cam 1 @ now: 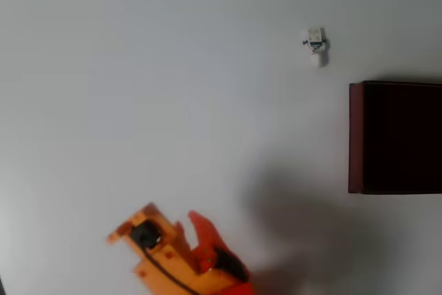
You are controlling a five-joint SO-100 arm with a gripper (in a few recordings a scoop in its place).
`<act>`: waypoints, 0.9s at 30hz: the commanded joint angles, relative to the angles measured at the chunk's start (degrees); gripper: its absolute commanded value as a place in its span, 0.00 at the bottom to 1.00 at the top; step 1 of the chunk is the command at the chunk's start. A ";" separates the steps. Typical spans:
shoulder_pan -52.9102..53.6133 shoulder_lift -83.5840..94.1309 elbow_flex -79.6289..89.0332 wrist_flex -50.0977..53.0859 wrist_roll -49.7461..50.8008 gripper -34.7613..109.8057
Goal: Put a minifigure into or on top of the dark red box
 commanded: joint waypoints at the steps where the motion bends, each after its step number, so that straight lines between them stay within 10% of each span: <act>1: 5.36 -20.57 -13.36 0.88 1.14 0.31; 27: 25.84 -90.53 -71.46 4.31 7.56 0.36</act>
